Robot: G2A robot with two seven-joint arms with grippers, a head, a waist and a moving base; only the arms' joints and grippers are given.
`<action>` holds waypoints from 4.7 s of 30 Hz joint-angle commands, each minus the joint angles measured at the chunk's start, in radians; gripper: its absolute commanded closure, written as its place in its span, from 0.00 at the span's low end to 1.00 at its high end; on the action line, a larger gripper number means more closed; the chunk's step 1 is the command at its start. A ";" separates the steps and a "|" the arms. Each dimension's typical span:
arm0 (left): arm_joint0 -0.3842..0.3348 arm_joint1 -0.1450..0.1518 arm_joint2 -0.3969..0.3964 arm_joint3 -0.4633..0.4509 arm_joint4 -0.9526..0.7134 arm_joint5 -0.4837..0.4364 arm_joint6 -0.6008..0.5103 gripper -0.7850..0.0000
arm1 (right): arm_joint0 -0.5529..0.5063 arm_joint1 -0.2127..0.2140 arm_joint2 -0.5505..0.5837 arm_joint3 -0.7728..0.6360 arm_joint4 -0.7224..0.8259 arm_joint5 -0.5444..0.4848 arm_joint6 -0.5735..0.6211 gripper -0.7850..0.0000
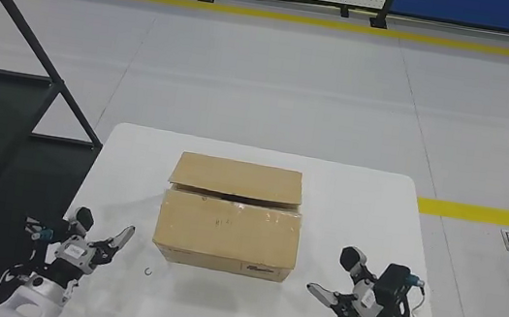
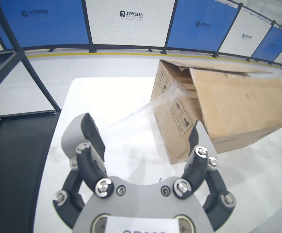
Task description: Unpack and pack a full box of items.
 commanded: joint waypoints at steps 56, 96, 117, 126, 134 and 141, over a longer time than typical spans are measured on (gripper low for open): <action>-0.152 0.018 0.017 0.030 -0.122 -0.160 -0.035 0.00 | 0.548 0.016 -0.299 0.495 1.077 -0.255 0.688 0.00; -0.082 0.054 0.049 0.050 0.101 -0.388 -0.145 0.00 | 0.616 0.267 -0.651 0.431 1.276 -0.365 0.576 0.00; -0.082 0.056 0.052 0.053 0.108 -0.381 -0.154 0.00 | 0.654 0.228 -0.672 0.453 1.346 -0.038 0.434 0.00; -0.082 0.056 0.052 0.053 0.108 -0.381 -0.154 0.00 | 0.737 0.177 -0.718 0.560 1.320 0.098 0.384 0.00; -0.082 0.056 0.052 0.053 0.108 -0.381 -0.154 0.00 | 0.784 0.125 -0.757 0.623 1.304 0.138 0.323 0.00; -0.082 0.056 0.052 0.053 0.108 -0.381 -0.154 0.00 | 0.817 0.086 -0.763 0.676 1.314 0.075 0.291 0.00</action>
